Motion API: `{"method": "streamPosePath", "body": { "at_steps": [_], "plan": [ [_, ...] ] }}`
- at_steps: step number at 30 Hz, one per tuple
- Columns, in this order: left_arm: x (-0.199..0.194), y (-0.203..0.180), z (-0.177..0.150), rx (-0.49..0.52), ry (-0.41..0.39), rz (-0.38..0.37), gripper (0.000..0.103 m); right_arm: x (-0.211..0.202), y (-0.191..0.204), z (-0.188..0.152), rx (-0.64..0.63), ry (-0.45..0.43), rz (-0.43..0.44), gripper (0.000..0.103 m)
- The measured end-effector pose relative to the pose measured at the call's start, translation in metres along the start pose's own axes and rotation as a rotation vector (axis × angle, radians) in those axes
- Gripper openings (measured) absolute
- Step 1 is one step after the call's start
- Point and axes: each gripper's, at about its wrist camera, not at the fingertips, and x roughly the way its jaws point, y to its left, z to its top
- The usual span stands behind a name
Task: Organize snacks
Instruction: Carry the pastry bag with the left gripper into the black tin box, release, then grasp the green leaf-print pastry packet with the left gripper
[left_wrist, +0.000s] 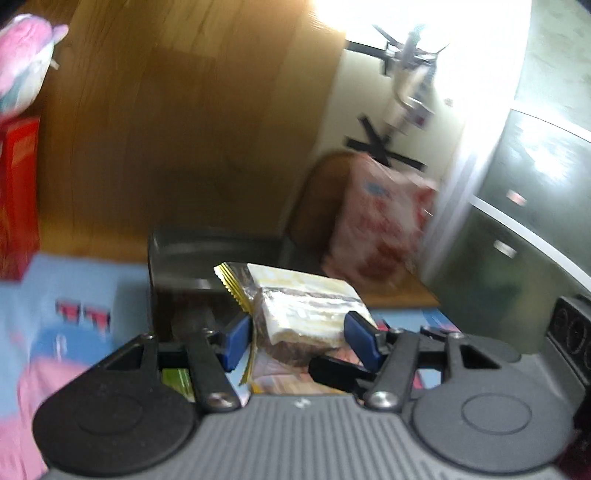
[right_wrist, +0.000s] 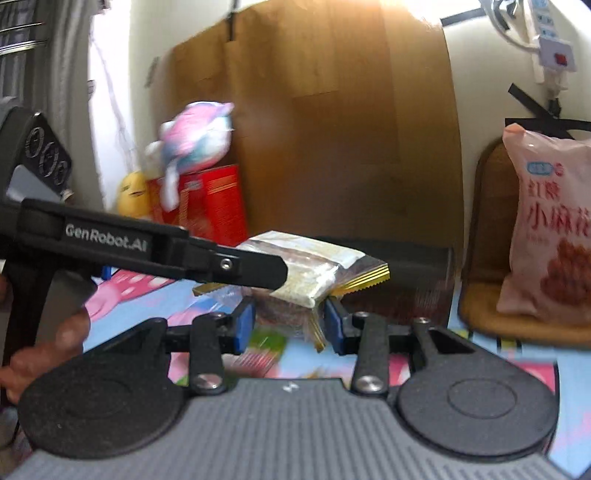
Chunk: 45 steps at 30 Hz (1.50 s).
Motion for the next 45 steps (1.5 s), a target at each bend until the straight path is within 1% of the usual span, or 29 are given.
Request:
{"method": "streamPosePath", "body": {
  "at_steps": [2, 3, 4, 5, 7, 8, 10, 13, 14, 16, 17, 18, 20, 21, 23, 28, 30, 32, 34, 35, 36, 37, 38, 41, 45],
  "plan": [
    [0.029, 0.008, 0.019, -0.013, -0.004, 0.038, 0.057, 0.024, -0.012, 0.01, 0.012, 0.013, -0.027, 0.044],
    [0.041, 0.012, 0.025, -0.021, -0.003, 0.057, 0.057, 0.036, -0.017, 0.013, 0.01, 0.021, -0.045, 0.046],
    [0.053, 0.016, 0.03, -0.03, -0.001, 0.076, 0.059, 0.045, -0.02, 0.014, 0.004, 0.027, -0.065, 0.048],
    [0.069, 0.02, 0.033, -0.041, 0.006, 0.102, 0.063, 0.054, -0.023, 0.015, -0.003, 0.031, -0.1, 0.05],
    [0.087, 0.026, 0.033, -0.055, 0.039, 0.139, 0.064, 0.059, -0.031, 0.013, 0.019, 0.051, -0.157, 0.052],
    [0.087, 0.027, 0.031, -0.072, 0.05, 0.144, 0.064, 0.054, -0.037, 0.011, 0.056, 0.051, -0.155, 0.052],
    [0.071, 0.032, 0.023, -0.104, 0.026, 0.079, 0.063, 0.033, -0.047, 0.003, 0.153, 0.039, -0.104, 0.052],
    [0.034, 0.034, 0.001, -0.134, -0.013, 0.0, 0.064, -0.011, -0.049, -0.023, 0.262, 0.04, -0.035, 0.051],
    [0.02, 0.034, -0.009, -0.149, -0.012, -0.037, 0.064, -0.026, -0.047, -0.035, 0.279, 0.044, -0.024, 0.051],
    [0.002, 0.034, -0.028, -0.161, 0.0, -0.072, 0.064, -0.046, -0.04, -0.056, 0.283, 0.053, -0.024, 0.05],
    [-0.007, 0.03, -0.04, -0.159, 0.013, -0.088, 0.064, -0.052, -0.035, -0.065, 0.281, 0.064, -0.028, 0.046],
    [-0.012, 0.027, -0.047, -0.155, 0.023, -0.098, 0.064, -0.056, -0.03, -0.073, 0.278, 0.078, -0.028, 0.036],
    [-0.022, 0.021, -0.067, -0.145, 0.06, -0.11, 0.064, -0.056, -0.018, -0.085, 0.263, 0.119, -0.037, 0.025],
    [-0.026, 0.019, -0.076, -0.139, 0.078, -0.116, 0.064, -0.06, -0.013, -0.092, 0.261, 0.119, -0.039, 0.025],
    [-0.038, 0.018, -0.093, -0.134, 0.102, -0.122, 0.064, -0.066, -0.001, -0.097, 0.276, 0.112, -0.012, 0.025],
    [-0.069, 0.026, -0.127, -0.176, 0.139, -0.148, 0.064, -0.077, 0.027, -0.116, 0.276, 0.167, 0.103, 0.024],
    [-0.079, 0.029, -0.14, -0.178, 0.147, -0.141, 0.066, -0.076, 0.037, -0.12, 0.292, 0.184, 0.16, 0.025],
    [-0.083, 0.031, -0.148, -0.182, 0.153, -0.112, 0.071, -0.075, 0.045, -0.122, 0.298, 0.194, 0.202, 0.027],
    [-0.082, 0.035, -0.151, -0.21, 0.17, -0.101, 0.071, -0.076, 0.054, -0.123, 0.271, 0.202, 0.217, 0.032],
    [-0.081, 0.037, -0.152, -0.222, 0.173, -0.1, 0.071, -0.077, 0.059, -0.122, 0.256, 0.208, 0.214, 0.04],
    [-0.081, 0.038, -0.151, -0.226, 0.17, -0.094, 0.071, -0.078, 0.062, -0.122, 0.239, 0.206, 0.195, 0.057],
    [-0.081, 0.039, -0.15, -0.223, 0.167, -0.087, 0.071, -0.081, 0.065, -0.121, 0.224, 0.195, 0.169, 0.063],
    [-0.081, 0.04, -0.149, -0.22, 0.164, -0.081, 0.071, -0.086, 0.068, -0.122, 0.202, 0.18, 0.138, 0.068],
    [-0.08, 0.038, -0.143, -0.203, 0.158, -0.09, 0.071, -0.094, 0.078, -0.126, 0.11, 0.171, 0.103, 0.068],
    [-0.07, 0.022, -0.136, -0.12, 0.158, -0.108, 0.071, -0.096, 0.095, -0.135, 0.01, 0.186, 0.087, 0.069]
  ]
}}
